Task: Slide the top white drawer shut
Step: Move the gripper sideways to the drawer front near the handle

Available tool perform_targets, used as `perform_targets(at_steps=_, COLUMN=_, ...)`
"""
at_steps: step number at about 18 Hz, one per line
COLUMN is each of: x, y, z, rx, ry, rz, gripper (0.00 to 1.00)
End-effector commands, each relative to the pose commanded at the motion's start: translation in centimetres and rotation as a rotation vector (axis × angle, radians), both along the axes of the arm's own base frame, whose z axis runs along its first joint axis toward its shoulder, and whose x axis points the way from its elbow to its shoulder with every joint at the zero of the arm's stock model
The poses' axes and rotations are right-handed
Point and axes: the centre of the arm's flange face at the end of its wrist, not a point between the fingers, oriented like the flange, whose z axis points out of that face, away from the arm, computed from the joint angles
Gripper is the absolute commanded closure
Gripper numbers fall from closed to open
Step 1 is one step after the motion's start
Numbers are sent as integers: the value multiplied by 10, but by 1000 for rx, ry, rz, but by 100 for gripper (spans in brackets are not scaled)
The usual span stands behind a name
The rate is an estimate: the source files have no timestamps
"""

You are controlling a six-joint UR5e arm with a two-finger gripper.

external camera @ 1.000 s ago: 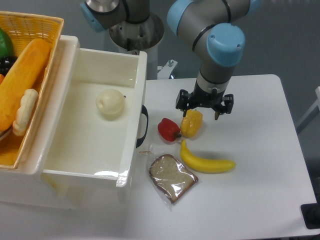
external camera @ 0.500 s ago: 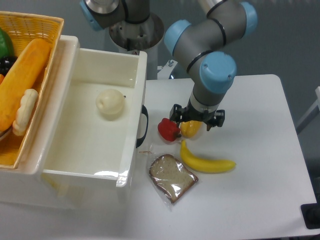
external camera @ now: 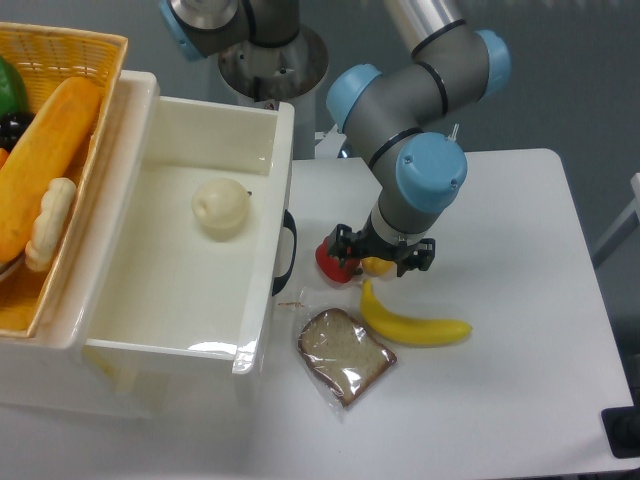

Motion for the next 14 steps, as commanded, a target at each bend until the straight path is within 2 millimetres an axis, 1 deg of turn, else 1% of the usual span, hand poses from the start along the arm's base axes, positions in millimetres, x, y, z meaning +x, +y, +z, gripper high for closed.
perform_targets(at_steps=9, x=-3, y=0, z=5, rx=31, ry=-9, rz=14, gripper=0)
perform_targets(at_steps=14, x=-1, y=4, z=2, rx=52, ry=-31, rz=23, gripper=0)
